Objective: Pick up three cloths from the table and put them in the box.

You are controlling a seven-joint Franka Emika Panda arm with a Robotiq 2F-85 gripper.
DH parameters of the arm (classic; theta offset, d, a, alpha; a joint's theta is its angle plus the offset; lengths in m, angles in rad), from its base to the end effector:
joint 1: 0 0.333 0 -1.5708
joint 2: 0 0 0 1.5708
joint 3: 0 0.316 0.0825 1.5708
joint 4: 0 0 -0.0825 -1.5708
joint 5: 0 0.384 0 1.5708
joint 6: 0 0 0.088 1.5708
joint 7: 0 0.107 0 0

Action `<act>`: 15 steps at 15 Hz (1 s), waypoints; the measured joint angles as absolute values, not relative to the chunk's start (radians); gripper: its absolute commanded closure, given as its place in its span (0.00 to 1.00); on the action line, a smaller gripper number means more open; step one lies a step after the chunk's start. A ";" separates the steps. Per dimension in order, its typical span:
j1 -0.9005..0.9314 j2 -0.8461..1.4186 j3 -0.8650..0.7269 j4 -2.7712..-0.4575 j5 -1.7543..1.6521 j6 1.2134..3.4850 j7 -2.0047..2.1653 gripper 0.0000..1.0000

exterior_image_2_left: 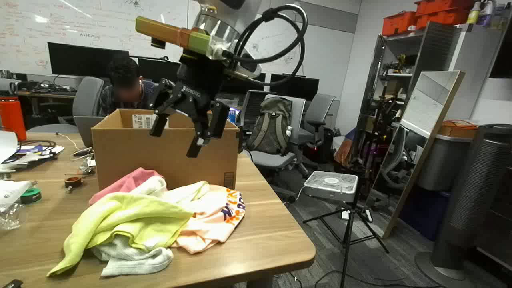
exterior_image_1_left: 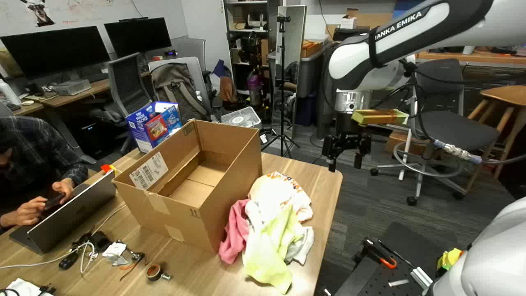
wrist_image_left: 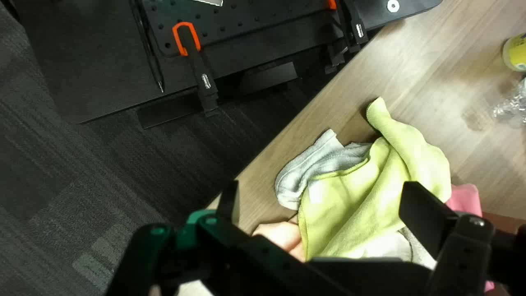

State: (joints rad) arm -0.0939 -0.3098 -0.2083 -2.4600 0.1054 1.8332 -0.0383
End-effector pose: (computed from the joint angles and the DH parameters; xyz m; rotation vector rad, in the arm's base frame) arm 0.3841 -0.1104 0.3871 -2.8703 0.4162 0.4307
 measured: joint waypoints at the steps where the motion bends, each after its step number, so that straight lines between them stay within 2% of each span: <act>1: -0.094 -0.310 -0.208 -2.456 0.105 1.833 -0.038 0.00; 15: -0.096 -0.303 -0.193 -2.464 0.097 1.833 -0.047 0.00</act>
